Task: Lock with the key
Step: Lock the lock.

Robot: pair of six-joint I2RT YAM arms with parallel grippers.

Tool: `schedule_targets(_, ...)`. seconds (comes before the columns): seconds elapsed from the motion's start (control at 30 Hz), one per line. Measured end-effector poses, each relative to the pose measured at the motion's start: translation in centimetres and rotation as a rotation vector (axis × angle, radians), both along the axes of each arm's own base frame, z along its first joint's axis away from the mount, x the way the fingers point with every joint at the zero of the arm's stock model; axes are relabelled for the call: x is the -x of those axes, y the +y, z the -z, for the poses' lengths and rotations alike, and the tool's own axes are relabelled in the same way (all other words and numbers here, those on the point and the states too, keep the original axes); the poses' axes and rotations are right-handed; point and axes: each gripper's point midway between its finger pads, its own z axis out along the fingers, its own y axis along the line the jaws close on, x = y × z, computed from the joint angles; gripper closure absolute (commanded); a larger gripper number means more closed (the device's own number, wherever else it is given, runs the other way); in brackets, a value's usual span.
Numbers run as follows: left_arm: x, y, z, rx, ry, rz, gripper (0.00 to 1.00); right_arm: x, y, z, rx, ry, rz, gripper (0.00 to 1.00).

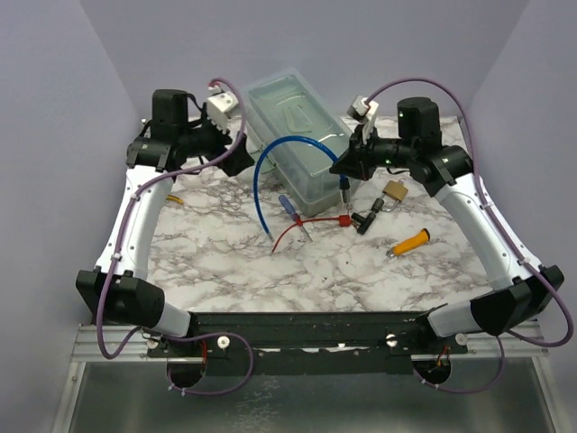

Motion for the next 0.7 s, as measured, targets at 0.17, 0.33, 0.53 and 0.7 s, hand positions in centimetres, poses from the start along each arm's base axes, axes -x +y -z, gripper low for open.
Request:
schedule_targets(0.17, -1.6, 5.4, 0.7, 0.201, 0.092, -0.207, 0.04, 0.2, 0.0, -4.5, -0.120, -0.076, 0.031, 1.00)
schedule_targets(0.33, 0.0, 7.3, 0.0, 0.337, 0.045, -0.272, 0.01, 1.3, 0.4, -9.2, -0.255, -0.157, 0.009, 1.00)
schedule_targets(0.53, 2.3, 5.3, -3.9, 0.441, -0.032, -0.152, 0.03, 3.3, 0.8, -13.4, -0.408, -0.220, -0.073, 1.00)
schedule_targets(0.7, 5.2, 1.9, -6.8, 0.511, 0.022, 0.067, 0.07, 4.5, 1.5, -14.8, -0.488, -0.199, -0.140, 1.00)
